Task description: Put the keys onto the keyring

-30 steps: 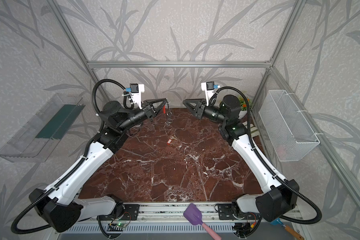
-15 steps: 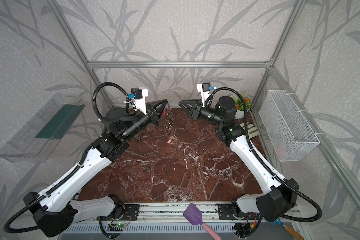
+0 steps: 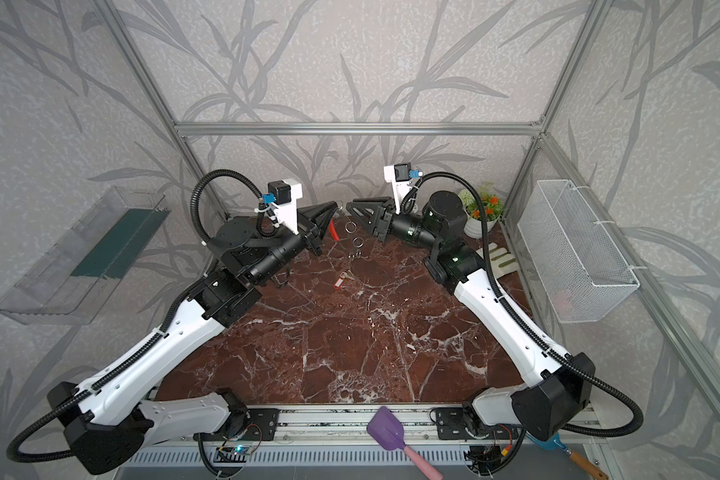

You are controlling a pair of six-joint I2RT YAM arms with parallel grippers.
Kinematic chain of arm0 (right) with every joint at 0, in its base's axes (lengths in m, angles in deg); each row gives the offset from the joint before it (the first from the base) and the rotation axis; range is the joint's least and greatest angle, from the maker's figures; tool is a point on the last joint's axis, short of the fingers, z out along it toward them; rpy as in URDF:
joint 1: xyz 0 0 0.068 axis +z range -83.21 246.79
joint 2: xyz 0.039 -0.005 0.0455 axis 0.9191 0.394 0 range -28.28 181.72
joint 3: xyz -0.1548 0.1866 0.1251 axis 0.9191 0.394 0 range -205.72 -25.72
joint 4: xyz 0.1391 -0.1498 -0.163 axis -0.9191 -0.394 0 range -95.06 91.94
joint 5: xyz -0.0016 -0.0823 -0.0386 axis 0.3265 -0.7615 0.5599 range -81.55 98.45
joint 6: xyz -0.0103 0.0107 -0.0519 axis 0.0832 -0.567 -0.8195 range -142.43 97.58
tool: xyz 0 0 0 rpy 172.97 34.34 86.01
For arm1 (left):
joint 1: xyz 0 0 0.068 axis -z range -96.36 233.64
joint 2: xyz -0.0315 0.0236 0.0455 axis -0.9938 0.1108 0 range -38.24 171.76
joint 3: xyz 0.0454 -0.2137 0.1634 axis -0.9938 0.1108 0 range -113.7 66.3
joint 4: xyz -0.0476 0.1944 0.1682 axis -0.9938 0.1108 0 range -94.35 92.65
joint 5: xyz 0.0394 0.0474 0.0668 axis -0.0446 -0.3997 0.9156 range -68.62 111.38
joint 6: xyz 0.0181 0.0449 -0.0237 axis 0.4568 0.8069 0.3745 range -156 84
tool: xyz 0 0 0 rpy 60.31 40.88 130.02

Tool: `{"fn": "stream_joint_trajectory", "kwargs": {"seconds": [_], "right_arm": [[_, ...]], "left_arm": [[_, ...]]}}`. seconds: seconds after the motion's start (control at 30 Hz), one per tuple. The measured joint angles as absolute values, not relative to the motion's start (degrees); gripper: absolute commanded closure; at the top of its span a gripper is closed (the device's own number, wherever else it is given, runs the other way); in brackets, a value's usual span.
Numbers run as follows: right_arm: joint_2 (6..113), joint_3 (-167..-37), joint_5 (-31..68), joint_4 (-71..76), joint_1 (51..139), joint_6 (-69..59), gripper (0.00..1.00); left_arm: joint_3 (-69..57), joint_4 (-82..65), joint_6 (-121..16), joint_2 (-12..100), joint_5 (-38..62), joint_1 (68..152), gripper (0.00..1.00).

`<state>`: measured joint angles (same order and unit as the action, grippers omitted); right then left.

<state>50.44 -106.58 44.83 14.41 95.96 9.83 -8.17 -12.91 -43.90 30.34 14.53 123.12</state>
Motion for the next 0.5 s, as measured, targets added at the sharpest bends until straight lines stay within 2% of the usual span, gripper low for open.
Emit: {"fn": "stream_joint_trajectory", "kwargs": {"seconds": [0.5], "right_arm": [[50.46,-106.56,43.06,14.35,96.01,9.87,0.67]], "left_arm": [[-7.71,-13.04,-31.88,29.44,24.5,129.96,1.0]]}}
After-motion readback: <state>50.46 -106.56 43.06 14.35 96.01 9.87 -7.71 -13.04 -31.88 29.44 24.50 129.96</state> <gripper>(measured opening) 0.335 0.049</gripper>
